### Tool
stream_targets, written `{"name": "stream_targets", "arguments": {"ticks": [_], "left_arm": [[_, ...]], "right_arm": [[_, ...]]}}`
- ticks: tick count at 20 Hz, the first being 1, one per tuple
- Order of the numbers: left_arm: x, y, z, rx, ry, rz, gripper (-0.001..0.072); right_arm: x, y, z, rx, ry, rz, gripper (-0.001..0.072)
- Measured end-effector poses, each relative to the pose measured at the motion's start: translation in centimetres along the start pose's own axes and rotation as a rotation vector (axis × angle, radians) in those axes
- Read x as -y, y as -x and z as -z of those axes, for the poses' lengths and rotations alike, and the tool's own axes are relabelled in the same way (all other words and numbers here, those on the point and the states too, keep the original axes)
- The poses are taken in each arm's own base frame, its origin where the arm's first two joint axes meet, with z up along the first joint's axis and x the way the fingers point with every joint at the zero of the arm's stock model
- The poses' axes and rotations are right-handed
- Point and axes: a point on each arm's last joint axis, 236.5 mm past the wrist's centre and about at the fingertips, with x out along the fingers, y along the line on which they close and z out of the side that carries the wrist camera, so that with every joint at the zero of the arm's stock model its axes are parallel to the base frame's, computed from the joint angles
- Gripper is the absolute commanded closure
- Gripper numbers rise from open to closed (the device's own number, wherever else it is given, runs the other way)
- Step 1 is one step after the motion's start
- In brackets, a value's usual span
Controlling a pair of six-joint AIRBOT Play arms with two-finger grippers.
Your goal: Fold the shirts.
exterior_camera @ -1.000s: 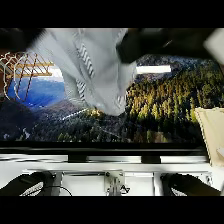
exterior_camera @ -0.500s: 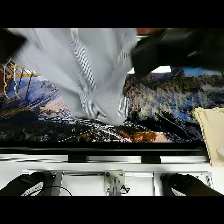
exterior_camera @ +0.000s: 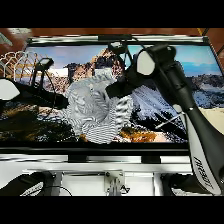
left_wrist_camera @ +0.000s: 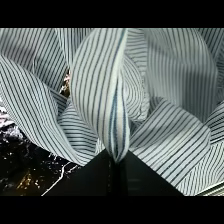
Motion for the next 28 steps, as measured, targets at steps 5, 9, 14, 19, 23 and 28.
{"name": "stream_targets", "arguments": {"ticks": [5,9,14,19,23,28], "left_arm": [[-0.8,-0.3,-0.8,0.039,0.016,-0.017,0.0163],[-5.9,3.7,-4.4,0.158,0.023,-0.174,0.0162],[-19.7,11.5,-6.0,0.271,0.099,-0.556,0.0273],[-32.3,12.2,-1.3,0.200,0.338,-0.708,-0.0013],[-39.0,8.5,3.1,0.151,0.560,-0.633,-0.0013],[-42.5,2.5,4.5,0.104,0.614,-0.424,0.0004]], "right_arm": [[-0.5,-2.1,-0.1,-0.025,-0.018,-0.037,0.0638],[-0.7,-2.3,-0.1,-0.027,-0.018,-0.047,0.0637],[-1.4,-2.3,0.0,-0.029,-0.021,-0.075,0.0637],[-1.8,-2.3,0.0,-0.030,-0.026,-0.090,0.0637],[-1.8,-2.3,0.0,-0.032,-0.039,-0.092,0.0637],[-1.9,-2.3,0.0,-0.032,-0.047,-0.093,0.0637]]}}
